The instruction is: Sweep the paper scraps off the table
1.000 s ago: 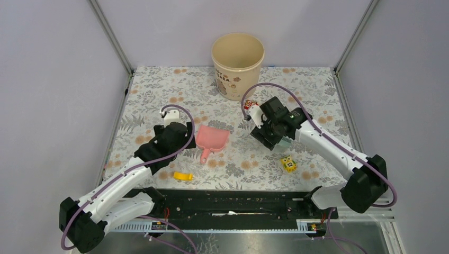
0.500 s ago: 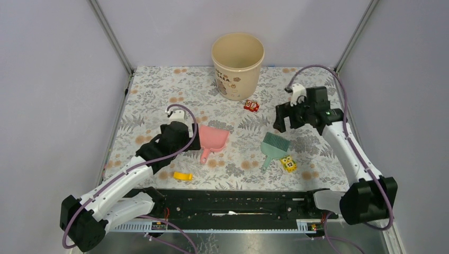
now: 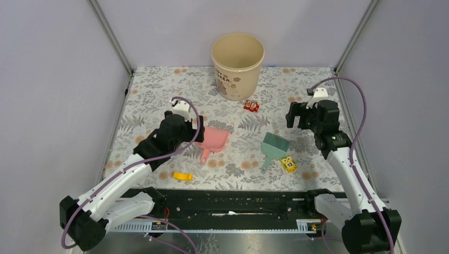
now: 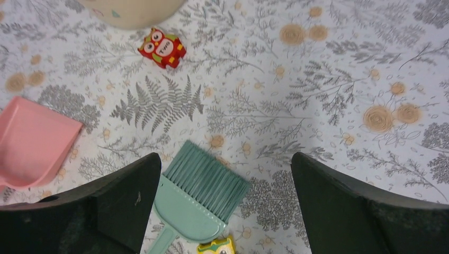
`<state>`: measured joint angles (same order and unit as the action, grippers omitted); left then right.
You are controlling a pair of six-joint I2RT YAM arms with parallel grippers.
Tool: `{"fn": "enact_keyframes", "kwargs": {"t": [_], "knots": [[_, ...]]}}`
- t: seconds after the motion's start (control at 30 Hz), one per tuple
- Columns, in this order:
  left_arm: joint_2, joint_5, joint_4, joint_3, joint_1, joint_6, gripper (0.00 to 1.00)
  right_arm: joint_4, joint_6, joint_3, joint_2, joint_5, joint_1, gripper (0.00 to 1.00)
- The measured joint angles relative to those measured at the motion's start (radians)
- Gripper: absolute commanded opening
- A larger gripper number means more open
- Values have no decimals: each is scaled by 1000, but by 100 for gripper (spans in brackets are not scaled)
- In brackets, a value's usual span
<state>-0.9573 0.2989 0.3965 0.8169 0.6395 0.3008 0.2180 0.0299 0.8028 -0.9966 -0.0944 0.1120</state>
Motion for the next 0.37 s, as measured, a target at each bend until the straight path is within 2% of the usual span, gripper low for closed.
{"fn": "enact_keyframes", "kwargs": {"t": [0.17, 0.37], "knots": [[110, -5, -55, -94, 0, -30, 99, -77, 13, -50, 66, 6, -8, 99], [192, 15, -97, -126, 0, -45, 99, -96, 20, -56, 26, -9, -18, 99]]}}
